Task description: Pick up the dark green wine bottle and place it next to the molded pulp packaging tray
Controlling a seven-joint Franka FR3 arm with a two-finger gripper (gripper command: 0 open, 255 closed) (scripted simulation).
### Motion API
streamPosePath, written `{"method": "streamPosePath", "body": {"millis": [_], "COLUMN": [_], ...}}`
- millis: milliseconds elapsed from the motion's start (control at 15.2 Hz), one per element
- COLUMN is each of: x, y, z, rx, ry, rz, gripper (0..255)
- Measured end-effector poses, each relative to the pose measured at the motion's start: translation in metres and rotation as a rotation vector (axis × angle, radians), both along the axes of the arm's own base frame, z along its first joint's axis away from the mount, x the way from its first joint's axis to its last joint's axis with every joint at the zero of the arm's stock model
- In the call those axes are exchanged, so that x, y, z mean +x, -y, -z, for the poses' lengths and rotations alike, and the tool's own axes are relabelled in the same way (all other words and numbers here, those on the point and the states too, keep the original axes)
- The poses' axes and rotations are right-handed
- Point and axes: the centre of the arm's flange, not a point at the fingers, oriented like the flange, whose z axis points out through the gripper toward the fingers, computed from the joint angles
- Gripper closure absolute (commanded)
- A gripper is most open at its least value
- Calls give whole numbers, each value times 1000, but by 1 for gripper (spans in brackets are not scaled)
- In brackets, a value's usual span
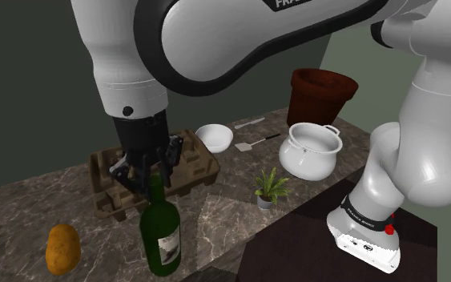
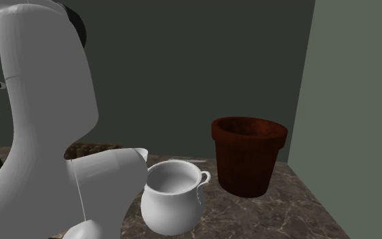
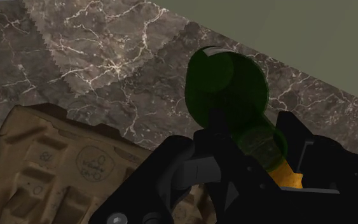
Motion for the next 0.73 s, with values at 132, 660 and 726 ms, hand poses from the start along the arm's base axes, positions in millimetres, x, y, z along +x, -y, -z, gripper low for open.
{"method": "streamPosePath", "body": {"millis": [132, 660, 726], "x": [0, 0, 0], "y": [0, 0, 0], "z": [3, 4, 4], "rx": [0, 1, 1], "ry": [0, 1, 1], "rz": [0, 0, 0], "gripper": [255, 0, 0]}}
